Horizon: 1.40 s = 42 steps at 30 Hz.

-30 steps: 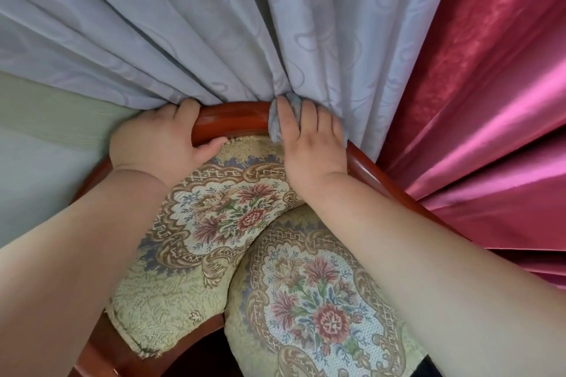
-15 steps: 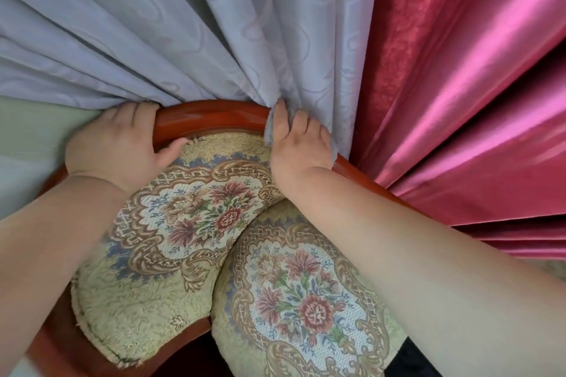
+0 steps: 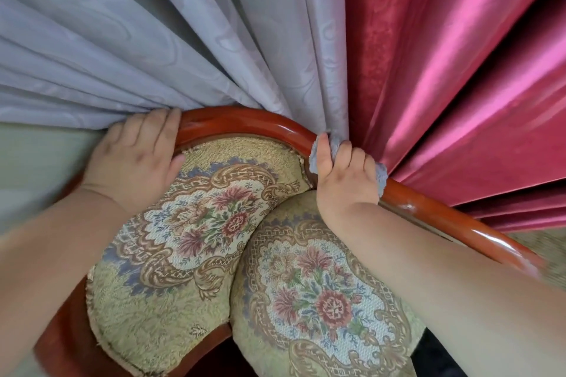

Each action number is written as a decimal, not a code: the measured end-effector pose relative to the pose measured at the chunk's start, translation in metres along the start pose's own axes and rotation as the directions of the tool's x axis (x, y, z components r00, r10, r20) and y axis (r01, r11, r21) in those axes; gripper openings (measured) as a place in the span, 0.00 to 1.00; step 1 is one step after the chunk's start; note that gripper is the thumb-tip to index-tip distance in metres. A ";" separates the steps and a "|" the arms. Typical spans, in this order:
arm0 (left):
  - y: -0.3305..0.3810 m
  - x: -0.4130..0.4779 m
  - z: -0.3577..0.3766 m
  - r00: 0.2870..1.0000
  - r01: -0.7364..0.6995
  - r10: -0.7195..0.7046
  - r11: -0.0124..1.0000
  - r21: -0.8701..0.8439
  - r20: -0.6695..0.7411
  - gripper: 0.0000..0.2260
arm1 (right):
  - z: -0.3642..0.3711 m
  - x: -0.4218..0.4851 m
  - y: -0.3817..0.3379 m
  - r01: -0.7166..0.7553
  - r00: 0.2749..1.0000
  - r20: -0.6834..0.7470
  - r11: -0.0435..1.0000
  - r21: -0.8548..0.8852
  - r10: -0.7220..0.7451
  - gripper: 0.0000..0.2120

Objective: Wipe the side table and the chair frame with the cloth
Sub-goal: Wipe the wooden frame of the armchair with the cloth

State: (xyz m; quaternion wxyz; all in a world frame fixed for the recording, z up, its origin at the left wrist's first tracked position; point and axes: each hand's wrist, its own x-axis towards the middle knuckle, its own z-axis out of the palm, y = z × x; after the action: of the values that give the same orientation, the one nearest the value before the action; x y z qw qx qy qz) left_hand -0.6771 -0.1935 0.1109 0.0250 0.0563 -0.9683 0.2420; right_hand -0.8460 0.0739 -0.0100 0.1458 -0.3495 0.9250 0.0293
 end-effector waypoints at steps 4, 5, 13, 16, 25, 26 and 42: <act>0.048 0.067 -0.005 0.982 -0.187 0.188 0.982 -0.035 0.023 0.27 | 0.005 -0.002 0.004 0.004 1.000 -0.024 0.999 -0.034 -0.005 0.36; 0.061 0.087 -0.006 0.972 -0.205 0.212 0.976 -0.076 0.103 0.26 | 0.006 -0.002 0.005 0.009 1.000 -0.024 0.999 -0.033 -0.010 0.36; 0.095 0.177 -0.006 0.779 -0.193 0.335 0.932 -0.305 0.530 0.23 | 0.001 -0.001 0.007 0.032 0.998 0.045 0.998 0.046 -0.034 0.37; 0.099 0.173 -0.007 0.825 -0.172 0.307 0.936 -0.308 0.473 0.17 | -0.016 0.014 -0.002 -0.034 0.997 0.068 0.989 0.144 0.025 0.37; 0.105 0.167 -0.009 0.883 -0.147 0.218 0.969 -0.196 0.415 0.21 | -0.003 0.024 -0.004 0.101 0.966 -0.252 0.984 0.148 -0.061 0.30; 0.104 0.167 -0.009 0.884 -0.145 0.215 0.970 -0.195 0.416 0.24 | 0.001 0.017 0.006 0.075 0.974 -0.223 0.991 0.110 -0.049 0.31; 0.098 0.160 -0.010 0.905 -0.149 0.171 0.985 -0.087 0.389 0.34 | -0.003 0.008 0.008 -0.011 0.998 -0.066 0.999 0.032 0.013 0.36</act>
State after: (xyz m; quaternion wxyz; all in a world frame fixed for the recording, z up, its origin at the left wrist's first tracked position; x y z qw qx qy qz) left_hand -0.8475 -0.1183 0.0857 -0.1892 0.0235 -0.9610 0.2003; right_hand -0.8580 0.0742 -0.0101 0.1205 -0.3425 0.9318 0.0041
